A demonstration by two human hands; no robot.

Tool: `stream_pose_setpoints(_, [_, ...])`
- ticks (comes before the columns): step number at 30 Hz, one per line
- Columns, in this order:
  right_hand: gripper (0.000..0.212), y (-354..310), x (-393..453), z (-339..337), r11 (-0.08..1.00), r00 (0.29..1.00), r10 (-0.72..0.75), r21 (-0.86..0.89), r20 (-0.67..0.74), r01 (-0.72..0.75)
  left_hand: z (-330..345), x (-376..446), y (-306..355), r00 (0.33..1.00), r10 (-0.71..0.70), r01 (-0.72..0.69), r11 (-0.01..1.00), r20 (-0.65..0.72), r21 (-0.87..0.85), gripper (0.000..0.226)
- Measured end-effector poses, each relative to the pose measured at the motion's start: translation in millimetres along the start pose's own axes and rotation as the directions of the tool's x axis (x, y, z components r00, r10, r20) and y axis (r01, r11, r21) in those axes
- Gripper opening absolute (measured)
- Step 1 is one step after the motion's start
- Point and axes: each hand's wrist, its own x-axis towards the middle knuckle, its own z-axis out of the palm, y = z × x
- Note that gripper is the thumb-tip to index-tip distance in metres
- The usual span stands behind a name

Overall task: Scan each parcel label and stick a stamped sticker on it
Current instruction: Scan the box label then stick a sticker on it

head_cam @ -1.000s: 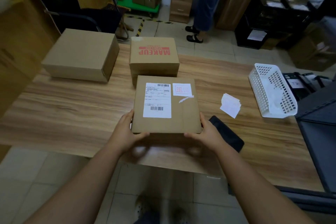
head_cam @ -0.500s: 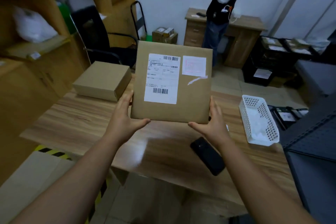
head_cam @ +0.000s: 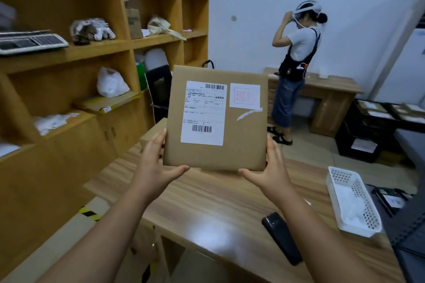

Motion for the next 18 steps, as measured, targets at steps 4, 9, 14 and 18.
stream_pose_setpoints(4, [0.119, -49.2, 4.1, 42.9, 0.999, 0.994, -0.044, -0.007, 0.095, 0.045, -66.8, -15.0, -14.4, 0.997, -0.007, 0.010, 0.999, -0.074, 0.045, 0.107])
stream_pose_setpoints(9, [0.119, -124.5, -7.5, 139.7, 0.993, 0.956, -0.121, 0.028, 0.267, 0.118, -180.2, -64.2, -49.7, 0.968, -0.111, 0.140, 0.983, -0.226, 0.118, 0.108])
stream_pose_setpoints(14, [0.119, -202.9, -38.3, 271.6, 0.976, 0.821, -0.217, 0.112, 0.529, 0.186, -301.7, -157.2, -89.4, 0.866, -0.254, 0.362, 0.913, -0.431, 0.188, 0.107])
stream_pose_setpoints(18, [0.121, -277.6, -93.2, 389.8, 0.941, 0.626, -0.336, 0.220, 0.704, 0.258, -395.1, -261.7, -106.1, 0.679, -0.363, 0.590, 0.787, -0.639, 0.181, 0.106])
